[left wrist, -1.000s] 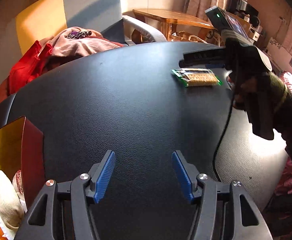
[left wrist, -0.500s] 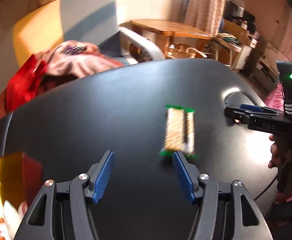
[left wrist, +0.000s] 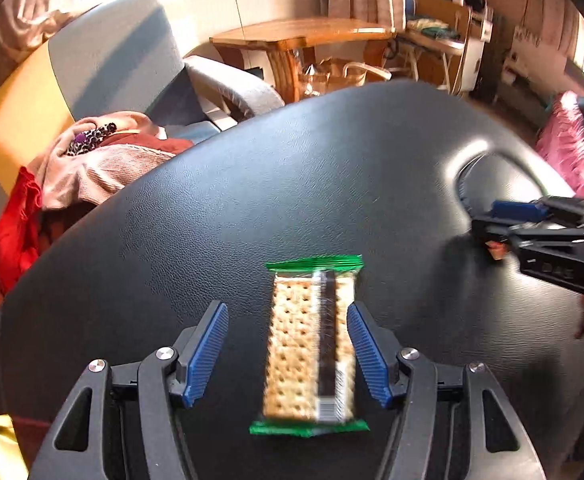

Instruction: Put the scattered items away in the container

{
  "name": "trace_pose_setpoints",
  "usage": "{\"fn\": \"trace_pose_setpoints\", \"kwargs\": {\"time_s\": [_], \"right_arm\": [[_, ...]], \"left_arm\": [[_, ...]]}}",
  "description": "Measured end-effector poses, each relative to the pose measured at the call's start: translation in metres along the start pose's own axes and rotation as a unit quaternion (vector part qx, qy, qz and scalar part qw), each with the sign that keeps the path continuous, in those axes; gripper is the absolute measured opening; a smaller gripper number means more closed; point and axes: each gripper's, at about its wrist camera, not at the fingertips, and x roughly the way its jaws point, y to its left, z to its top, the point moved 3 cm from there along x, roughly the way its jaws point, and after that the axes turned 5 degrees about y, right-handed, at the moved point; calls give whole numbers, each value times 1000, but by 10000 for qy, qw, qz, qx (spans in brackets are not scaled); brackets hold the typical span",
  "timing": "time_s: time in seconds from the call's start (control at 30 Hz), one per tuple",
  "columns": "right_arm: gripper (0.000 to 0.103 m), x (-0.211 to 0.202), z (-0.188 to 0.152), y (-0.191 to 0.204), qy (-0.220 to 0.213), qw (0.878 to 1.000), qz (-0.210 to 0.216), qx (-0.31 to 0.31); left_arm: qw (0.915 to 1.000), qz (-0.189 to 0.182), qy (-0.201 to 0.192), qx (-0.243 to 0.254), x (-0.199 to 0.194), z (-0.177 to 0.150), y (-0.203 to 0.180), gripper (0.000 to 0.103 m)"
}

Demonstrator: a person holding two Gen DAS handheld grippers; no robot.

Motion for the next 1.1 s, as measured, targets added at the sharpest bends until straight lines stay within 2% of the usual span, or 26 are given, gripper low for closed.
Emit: {"fn": "trace_pose_setpoints", "kwargs": {"time_s": [0.1, 0.2, 0.37, 0.43, 0.53, 0.63, 0.7, 0.77, 0.83, 1.0, 1.1], "right_arm": [[43, -3, -7, 0, 18, 10000, -16, 4], [43, -8, -20, 0, 72, 10000, -2, 33], [44, -22, -52, 16, 65, 9995, 278, 148], [44, -28, -65, 22, 62, 9990, 390, 195], [45, -34, -84, 42, 52, 9989, 446, 134], [45, -42, -100, 60, -26, 9978, 631, 188], [46, -48, -110, 73, -79, 9969, 754, 224], [49, -53, -120, 85, -131, 9957, 877, 260], [52, -62, -128, 92, -271, 9952, 885, 318], [65, -82, -138, 90, -566, 9928, 849, 620], [69, -89, -142, 87, -665, 9912, 831, 786]], "left_arm": [[9999, -123, -60, -67, 1, -2, 1, 64], [9997, -212, -85, -72, -1, -8, 2, 58], [9996, -260, -108, -68, -12, -29, 0, 53], [9996, -251, -139, -52, -18, -40, 0, 48], [9991, -385, -65, -148, -24, -57, 6, 45], [9986, -389, 217, -274, -22, -81, 15, 43], [9977, -460, 222, -443, -25, -96, 24, 42], [9965, -617, 94, -554, -34, -102, 31, 43], [9954, -800, -14, -532, -45, -100, 34, 51], [9942, -1023, -289, -177, -55, -73, 25, 64], [9935, -1095, -313, 79, -50, -53, 13, 65]]}}
